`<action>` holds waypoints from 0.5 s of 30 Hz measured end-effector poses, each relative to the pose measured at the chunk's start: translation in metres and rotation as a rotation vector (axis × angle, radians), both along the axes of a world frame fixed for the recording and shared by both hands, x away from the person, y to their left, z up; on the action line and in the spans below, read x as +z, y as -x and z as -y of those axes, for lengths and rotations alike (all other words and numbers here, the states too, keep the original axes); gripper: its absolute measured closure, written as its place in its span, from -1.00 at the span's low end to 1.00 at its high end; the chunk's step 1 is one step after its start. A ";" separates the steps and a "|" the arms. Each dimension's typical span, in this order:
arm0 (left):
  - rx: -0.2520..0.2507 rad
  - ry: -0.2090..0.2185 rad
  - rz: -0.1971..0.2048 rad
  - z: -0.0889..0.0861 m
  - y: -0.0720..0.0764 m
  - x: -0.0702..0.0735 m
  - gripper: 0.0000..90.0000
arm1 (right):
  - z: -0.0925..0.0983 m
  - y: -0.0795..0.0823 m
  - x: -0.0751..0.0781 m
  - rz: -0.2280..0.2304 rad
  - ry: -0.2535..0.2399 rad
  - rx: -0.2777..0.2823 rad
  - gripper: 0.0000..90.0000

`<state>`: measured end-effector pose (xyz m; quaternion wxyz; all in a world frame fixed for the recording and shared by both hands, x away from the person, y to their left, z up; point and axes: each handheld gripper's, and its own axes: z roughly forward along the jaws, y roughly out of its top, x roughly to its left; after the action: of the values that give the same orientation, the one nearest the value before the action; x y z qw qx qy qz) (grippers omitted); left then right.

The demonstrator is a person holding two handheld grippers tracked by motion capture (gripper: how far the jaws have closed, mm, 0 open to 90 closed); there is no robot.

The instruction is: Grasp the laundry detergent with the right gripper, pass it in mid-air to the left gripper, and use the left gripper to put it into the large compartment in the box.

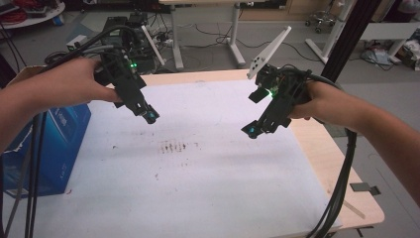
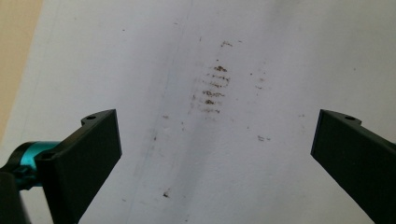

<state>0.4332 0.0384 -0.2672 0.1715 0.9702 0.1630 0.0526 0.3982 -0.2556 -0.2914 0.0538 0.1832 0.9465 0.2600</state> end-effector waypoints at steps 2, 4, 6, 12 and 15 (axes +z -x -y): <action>-0.002 0.006 -0.006 0.001 0.000 -0.003 -0.96 | 0.000 0.000 0.000 -0.004 -0.001 -0.005 -0.98; 0.003 0.014 -0.012 0.000 0.000 -0.006 -0.96 | 0.000 0.000 0.000 -0.012 0.001 0.003 -0.98; 0.007 0.015 -0.018 -0.001 0.000 -0.010 -0.96 | -0.001 -0.001 -0.001 -0.012 0.004 0.002 -0.98; 0.013 0.016 -0.033 -0.005 -0.001 -0.016 -0.96 | -0.002 -0.003 -0.004 -0.020 0.010 0.006 -0.98; 0.014 0.015 -0.034 -0.005 -0.002 -0.017 -0.96 | -0.002 -0.003 -0.004 -0.021 0.014 0.008 -0.98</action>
<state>0.4350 0.0436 -0.2841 0.1757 0.9684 0.1733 0.0360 0.4013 -0.2533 -0.2958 0.0441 0.1816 0.9496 0.2515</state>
